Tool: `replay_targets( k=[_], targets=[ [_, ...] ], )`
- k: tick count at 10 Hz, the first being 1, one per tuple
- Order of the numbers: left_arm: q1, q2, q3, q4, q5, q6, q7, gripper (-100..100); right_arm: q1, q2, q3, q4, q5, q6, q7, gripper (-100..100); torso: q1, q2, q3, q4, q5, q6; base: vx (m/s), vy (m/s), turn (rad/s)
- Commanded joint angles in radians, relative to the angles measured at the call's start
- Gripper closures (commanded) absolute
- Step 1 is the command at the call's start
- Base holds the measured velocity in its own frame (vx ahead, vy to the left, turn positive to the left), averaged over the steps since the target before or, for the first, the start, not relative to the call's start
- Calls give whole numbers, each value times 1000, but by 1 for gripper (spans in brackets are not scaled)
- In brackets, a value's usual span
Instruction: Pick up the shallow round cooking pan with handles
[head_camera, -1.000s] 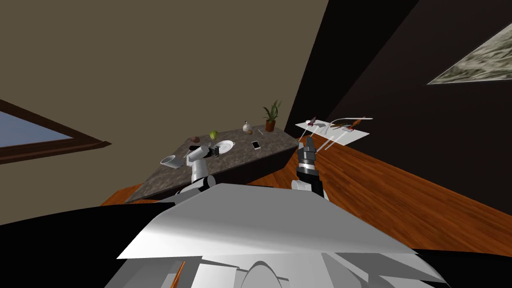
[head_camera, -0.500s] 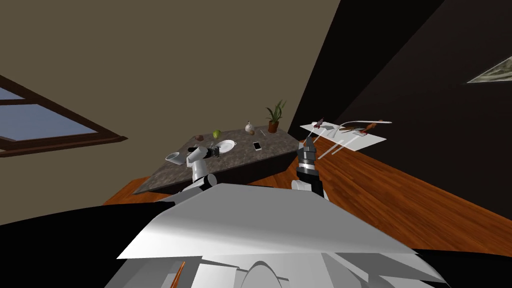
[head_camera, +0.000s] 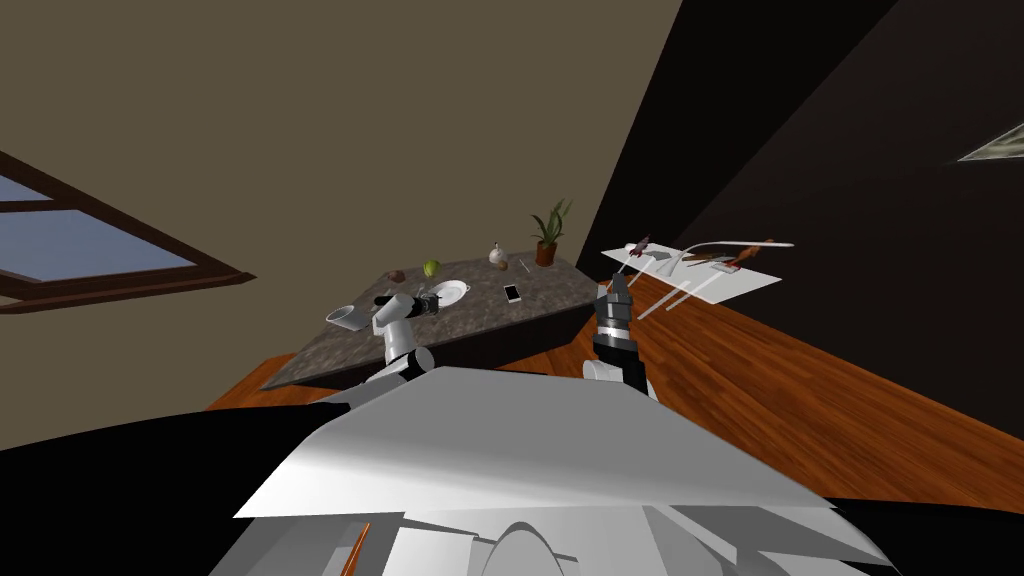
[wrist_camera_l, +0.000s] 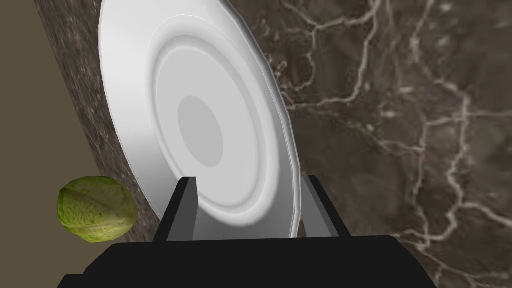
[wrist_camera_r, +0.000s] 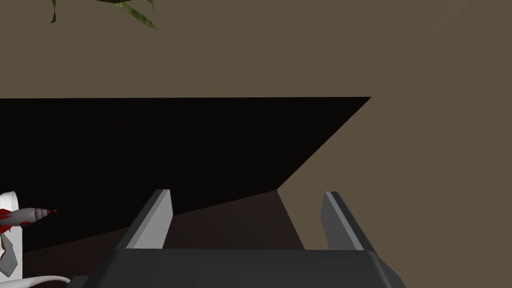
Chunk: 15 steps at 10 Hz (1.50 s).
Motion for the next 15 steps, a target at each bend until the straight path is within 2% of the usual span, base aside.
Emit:
replay_targets(
  k=[1,4,5,6,8,9,10,12,13,15],
  targets=[
    [0,0,0,0,0,0,0,100,0,0,0,0,0,0,0,0,0,0,0,0,0,0,-5,-3,12],
    [0,0,1,1,0,0,1,100,0,0,0,0,0,0,0,0,-1,1,1,0,-1,0,2,1,-3],
    [0,-1,1,1,0,0,1,0,0,0,0,0,0,0,0,0,-1,1,1,1,-1,0,0,0,0],
    [17,14,-49,-23,-31,-9,51,100,0,0,0,0,0,0,0,0,-1,1,1,1,-1,0,-72,85,-306],
    [17,14,-57,-23,-31,-9,97,100,0,0,0,0,0,0,0,0,5,7,5,3,-1,0,-78,103,-66],
    [34,28,-105,-45,-62,-19,130,100,0,0,0,0,0,0,0,0,4,7,5,3,-2,-2,-81,98,-217],
    [34,28,-114,-45,-62,-19,157,100,0,0,0,0,0,0,0,0,4,8,5,3,-2,1,-72,88,-175],
    [34,28,-114,-45,-62,-19,203,100,0,0,0,0,0,0,0,0,0,6,4,3,-3,0,-17,28,16],
    [51,42,-163,-67,-93,-28,238,100,0,0,0,0,0,0,0,0,-2,4,4,3,-4,0,-65,84,-176],
    [51,42,-171,-67,-93,-28,295,100,0,0,0,0,0,0,0,0,2,7,5,4,-3,3,-69,85,-134]
  ],
)
